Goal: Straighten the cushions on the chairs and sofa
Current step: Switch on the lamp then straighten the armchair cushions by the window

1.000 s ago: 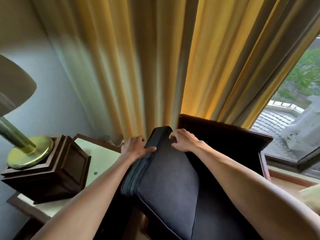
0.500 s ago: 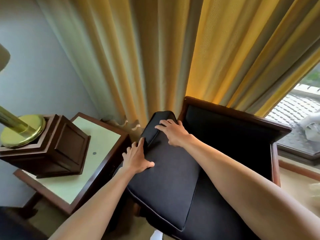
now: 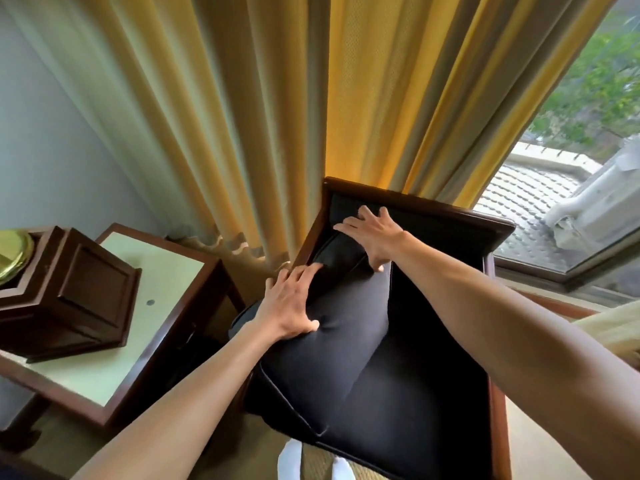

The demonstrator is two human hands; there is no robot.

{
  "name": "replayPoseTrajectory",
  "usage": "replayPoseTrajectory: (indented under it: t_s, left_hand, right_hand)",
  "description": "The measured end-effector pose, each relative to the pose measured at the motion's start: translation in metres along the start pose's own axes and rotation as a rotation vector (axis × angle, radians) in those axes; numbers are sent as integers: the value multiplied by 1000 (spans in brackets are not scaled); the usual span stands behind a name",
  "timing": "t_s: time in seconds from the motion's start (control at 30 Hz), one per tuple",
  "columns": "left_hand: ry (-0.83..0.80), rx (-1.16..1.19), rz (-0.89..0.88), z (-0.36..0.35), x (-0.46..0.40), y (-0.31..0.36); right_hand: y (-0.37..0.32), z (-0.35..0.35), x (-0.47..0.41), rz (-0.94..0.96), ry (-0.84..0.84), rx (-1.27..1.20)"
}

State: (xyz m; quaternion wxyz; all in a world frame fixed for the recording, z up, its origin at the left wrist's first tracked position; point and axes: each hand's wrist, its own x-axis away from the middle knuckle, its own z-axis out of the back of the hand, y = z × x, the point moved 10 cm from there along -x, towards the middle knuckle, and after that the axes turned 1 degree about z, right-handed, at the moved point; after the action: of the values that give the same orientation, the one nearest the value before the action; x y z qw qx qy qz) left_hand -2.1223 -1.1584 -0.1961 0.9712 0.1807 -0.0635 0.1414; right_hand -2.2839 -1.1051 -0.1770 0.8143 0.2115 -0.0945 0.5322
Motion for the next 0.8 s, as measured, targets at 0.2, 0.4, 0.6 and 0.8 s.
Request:
replayPoseTrajectory:
  t_s: [0.2,0.4,0.6,0.8]
  left_hand:
    - [-71,-112,-211,-3,-17,60]
    - [-129,-182,-214,1,-40,82]
    - [-96,-214,-163,-9,-34,98]
    - [-4,-78,-88,24,-29,70]
  right_hand:
    - [48,-45,74,-98,15,-132]
    - [79,-71,153,-208,148,-486]
    - [86,-90,178,-306,214,-576]
    - [94,-11,163,-218,204,-465]
